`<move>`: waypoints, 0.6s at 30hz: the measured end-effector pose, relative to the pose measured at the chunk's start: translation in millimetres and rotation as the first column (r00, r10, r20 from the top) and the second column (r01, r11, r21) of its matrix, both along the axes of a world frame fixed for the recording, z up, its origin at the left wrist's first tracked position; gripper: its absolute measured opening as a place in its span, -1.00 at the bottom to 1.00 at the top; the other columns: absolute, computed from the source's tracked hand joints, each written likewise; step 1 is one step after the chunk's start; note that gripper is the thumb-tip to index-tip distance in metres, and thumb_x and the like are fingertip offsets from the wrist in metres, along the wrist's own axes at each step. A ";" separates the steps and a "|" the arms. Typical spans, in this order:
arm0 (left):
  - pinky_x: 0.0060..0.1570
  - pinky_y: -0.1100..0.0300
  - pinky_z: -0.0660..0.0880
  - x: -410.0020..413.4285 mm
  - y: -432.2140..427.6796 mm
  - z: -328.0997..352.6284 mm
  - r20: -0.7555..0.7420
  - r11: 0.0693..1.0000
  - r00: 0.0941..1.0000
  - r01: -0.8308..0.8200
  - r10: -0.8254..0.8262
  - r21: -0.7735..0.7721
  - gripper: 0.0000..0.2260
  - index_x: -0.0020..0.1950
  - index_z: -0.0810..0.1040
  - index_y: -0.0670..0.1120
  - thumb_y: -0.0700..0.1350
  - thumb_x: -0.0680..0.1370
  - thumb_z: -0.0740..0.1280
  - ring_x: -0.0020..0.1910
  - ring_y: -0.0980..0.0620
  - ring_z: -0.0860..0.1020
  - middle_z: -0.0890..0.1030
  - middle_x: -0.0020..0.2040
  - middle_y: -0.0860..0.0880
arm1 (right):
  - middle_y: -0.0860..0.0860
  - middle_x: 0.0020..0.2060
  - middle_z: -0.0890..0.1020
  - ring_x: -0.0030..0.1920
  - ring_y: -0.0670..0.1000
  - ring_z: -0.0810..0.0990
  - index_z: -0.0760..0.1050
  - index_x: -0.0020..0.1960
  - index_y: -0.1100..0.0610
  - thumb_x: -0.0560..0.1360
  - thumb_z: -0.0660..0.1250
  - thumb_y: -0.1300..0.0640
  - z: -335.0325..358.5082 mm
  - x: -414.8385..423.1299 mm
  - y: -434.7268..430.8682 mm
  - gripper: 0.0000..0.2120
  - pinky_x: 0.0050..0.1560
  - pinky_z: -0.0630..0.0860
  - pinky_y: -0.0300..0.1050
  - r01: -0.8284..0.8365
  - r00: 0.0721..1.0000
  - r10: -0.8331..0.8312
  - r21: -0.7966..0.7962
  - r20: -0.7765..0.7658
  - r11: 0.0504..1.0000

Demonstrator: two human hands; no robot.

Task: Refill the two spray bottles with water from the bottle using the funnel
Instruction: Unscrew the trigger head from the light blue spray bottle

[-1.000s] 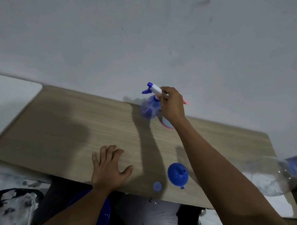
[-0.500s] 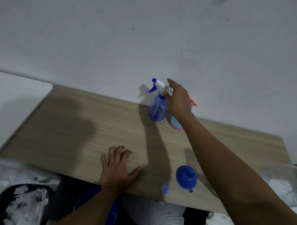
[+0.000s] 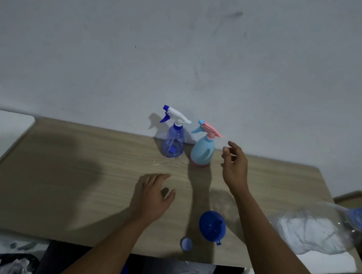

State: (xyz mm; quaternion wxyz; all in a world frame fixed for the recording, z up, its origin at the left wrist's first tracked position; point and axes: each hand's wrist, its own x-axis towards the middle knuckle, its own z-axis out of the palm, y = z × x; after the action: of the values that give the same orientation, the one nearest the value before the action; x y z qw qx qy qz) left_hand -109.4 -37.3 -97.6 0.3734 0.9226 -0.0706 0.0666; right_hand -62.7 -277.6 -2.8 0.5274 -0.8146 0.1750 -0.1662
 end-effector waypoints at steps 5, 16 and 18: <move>0.14 0.08 0.58 66.2 -59.0 33.8 -0.162 0.902 0.944 0.210 -0.288 -0.378 -0.40 0.47 0.33 0.13 -0.03 0.48 0.47 0.27 0.10 0.47 0.41 0.32 0.21 | -0.02 0.32 0.52 0.28 0.03 0.54 0.32 0.50 -0.05 0.66 0.19 -0.03 3.3 22.5 -4.1 -0.59 0.29 0.53 0.17 -0.160 0.984 0.160 0.008 -0.075 0.987; 0.34 -0.06 0.49 108.4 -76.2 22.9 -0.181 0.876 0.902 0.305 -0.391 -0.373 -0.24 0.59 0.14 0.09 -0.15 0.51 0.47 0.47 0.08 0.34 0.32 0.50 0.09 | -0.15 -0.06 0.64 -0.04 -0.08 0.64 0.55 0.11 -0.01 0.66 0.19 -0.02 10.1 51.4 -6.4 -0.81 -0.01 0.62 0.04 -0.222 0.975 0.218 -0.194 -0.043 0.956; 0.30 -0.05 0.52 104.4 -77.7 23.4 -0.170 0.884 0.913 0.292 -0.371 -0.365 -0.24 0.59 0.16 0.08 -0.16 0.50 0.48 0.41 0.01 0.41 0.37 0.46 0.03 | -0.13 -0.09 0.64 -0.07 -0.06 0.64 0.55 0.12 0.02 0.67 0.18 -0.02 10.0 48.4 -6.6 -0.79 -0.04 0.60 0.01 -0.226 0.974 0.221 -0.249 -0.048 0.942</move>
State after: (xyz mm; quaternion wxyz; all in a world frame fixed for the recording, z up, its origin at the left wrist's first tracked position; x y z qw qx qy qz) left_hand -4.9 -114.9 -74.2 0.5347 0.8217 -0.1714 -0.0975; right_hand -14.2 -284.3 7.2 0.4331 -0.8912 0.0642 -0.1184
